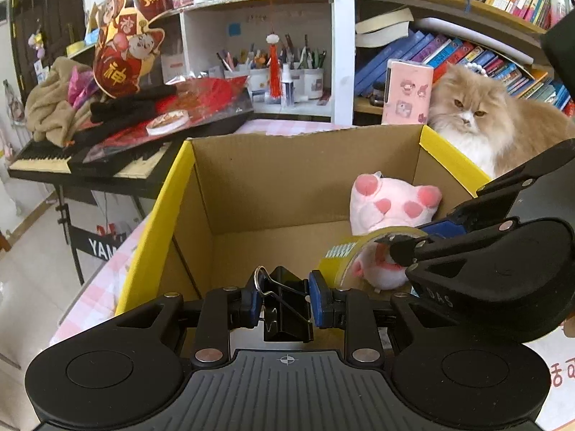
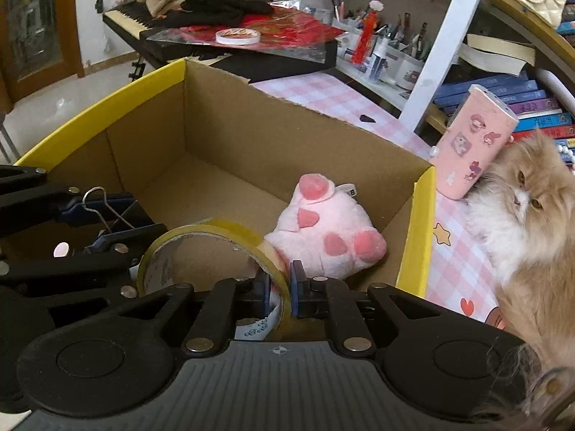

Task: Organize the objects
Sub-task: 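Open the right tool releasing the tape while the left tool releases the clip in the box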

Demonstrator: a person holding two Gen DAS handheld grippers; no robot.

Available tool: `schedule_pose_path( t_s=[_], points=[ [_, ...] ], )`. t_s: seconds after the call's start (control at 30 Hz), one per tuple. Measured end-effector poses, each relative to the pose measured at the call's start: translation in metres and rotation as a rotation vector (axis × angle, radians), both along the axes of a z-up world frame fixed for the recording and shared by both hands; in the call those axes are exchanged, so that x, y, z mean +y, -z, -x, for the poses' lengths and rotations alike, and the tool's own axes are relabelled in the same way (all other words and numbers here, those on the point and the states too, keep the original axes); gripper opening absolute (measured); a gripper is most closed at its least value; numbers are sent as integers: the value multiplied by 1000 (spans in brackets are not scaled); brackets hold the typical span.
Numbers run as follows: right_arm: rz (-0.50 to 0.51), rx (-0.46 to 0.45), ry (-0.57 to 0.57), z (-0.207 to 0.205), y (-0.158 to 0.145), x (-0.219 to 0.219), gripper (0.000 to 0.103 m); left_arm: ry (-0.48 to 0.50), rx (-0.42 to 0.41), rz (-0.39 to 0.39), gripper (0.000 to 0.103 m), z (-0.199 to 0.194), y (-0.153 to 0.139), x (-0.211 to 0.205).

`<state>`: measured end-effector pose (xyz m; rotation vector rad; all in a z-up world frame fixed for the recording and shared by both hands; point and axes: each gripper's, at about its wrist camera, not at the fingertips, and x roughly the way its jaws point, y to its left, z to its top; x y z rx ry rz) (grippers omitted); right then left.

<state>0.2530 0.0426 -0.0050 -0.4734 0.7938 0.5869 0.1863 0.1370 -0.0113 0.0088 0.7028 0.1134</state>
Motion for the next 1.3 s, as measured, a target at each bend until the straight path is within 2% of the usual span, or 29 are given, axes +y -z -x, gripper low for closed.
schedule_pose_path(
  t_s=[0.1,0.13,0.27,0.33,0.53,0.7,0.83,0.97,1.13,1.3],
  points=[
    [-7,5,8,-1,-1,0,17,-1,-17,-15,29,2,-3,-2],
    [-17,7,16,-1,-2,-1,22,-3,-27,-21,31,3,-5,-2],
    [-64,-21,62,-1,-15,-7,30,-38,-95,-34,55,13,-20,2],
    [-96,-39,78,2,-24,-12,34,-50,-141,-14,60,20,-30,8],
    [-204,-126,141,24,-56,-24,38,-62,-241,10,68,47,-57,13],
    [-270,-172,183,54,-71,-30,38,-47,-291,-4,73,77,-69,11],
    [-310,-184,222,82,-74,-36,38,-53,-292,-2,74,101,-70,14],
    [-325,-189,262,112,-69,-41,38,-75,-257,1,74,124,-64,19],
    [-330,-179,318,152,-54,-48,38,-118,-188,18,75,152,-46,24],
    [-315,-172,341,194,-35,-53,38,-161,-149,30,80,182,-31,25]
  ],
)
